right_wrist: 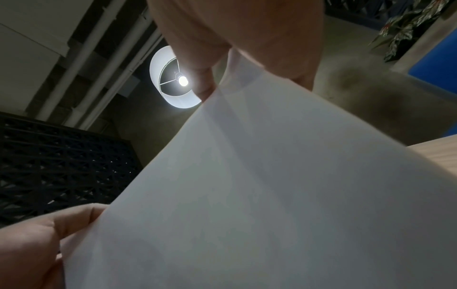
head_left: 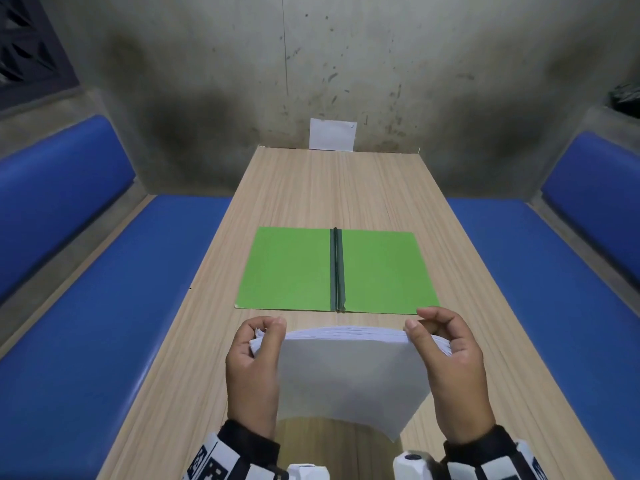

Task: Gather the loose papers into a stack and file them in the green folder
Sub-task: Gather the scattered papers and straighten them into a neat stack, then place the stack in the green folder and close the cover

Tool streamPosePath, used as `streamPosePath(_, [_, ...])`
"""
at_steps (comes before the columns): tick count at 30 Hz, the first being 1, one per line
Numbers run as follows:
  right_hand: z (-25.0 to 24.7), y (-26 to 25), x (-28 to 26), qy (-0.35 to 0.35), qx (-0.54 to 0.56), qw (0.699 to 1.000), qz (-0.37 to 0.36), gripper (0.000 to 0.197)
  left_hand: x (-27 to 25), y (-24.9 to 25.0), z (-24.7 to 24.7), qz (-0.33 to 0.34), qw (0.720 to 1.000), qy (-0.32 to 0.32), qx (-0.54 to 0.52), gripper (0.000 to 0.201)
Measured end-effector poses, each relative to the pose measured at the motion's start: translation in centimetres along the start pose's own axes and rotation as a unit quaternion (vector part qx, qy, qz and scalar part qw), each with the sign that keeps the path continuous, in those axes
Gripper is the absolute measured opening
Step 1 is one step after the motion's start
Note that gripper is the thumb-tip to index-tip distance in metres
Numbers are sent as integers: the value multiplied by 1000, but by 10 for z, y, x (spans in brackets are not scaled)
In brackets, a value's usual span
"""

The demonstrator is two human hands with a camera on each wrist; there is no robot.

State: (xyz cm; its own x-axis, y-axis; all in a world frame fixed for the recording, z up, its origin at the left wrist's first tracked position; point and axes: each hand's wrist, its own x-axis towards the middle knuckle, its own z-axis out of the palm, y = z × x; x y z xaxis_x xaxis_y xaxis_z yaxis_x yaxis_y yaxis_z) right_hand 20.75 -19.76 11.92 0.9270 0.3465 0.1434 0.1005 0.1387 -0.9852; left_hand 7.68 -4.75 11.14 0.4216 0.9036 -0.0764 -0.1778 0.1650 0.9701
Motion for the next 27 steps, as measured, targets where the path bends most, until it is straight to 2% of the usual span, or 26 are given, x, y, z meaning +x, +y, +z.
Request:
streamPosePath(4, [-2, 3, -1, -1, 13, 1000, 7, 17, 2, 0, 2, -1, 1000, 8, -20, 20])
streamPosePath(7, [-7, 13, -7, -35, 7, 999, 28, 51, 3, -4, 2, 18, 1000, 5, -17, 31])
streamPosePath(8, [-8, 16, -9, -53, 14, 998, 41, 54, 2, -6, 1, 26, 1000, -5, -14, 34])
streamPosePath(10, [-11, 23, -12, -91, 36, 993, 65, 51, 1, -12, -3, 46, 999, -29, 2, 47])
streamPosePath(12, [-12, 27, -13, -124, 36, 986, 106, 35, 2, -25, -10, 53, 996, -67, 25, 64])
streamPosePath(13, [-13, 31, -12, -137, 34, 982, 124, 26, 4, -32, -14, 46, 994, -85, 54, 71])
streamPosePath(14, [-14, 39, -11, -146, 24, 979, 139, 24, 7, -41, -19, 30, 990, -103, 90, 73])
streamPosePath(16, [-16, 53, -8, -162, -8, 972, 170, 27, 15, -57, -28, -12, 983, -135, 122, 64])
streamPosePath(19, [-19, 79, -6, -165, -60, 958, 227, 20, 28, -77, -39, -52, 969, -197, 142, 58])
streamPosePath(20, [-19, 87, -5, -168, -82, 954, 235, 24, 31, -83, -41, -67, 964, -209, 149, 57])
streamPosePath(22, [-19, 105, -5, -176, -115, 948, 239, 16, 37, -95, -44, -107, 956, -228, 153, 52])
streamPosePath(23, [-19, 113, -4, -181, -133, 943, 245, 20, 40, -100, -45, -120, 951, -236, 160, 52])
streamPosePath(25, [-21, 128, -4, -185, -134, 938, 260, 30, 45, -109, -46, -139, 941, -251, 178, 60])
streamPosePath(27, [-22, 140, -5, -155, -135, 941, 269, 23, 52, -114, -46, -172, 935, -263, 166, 68])
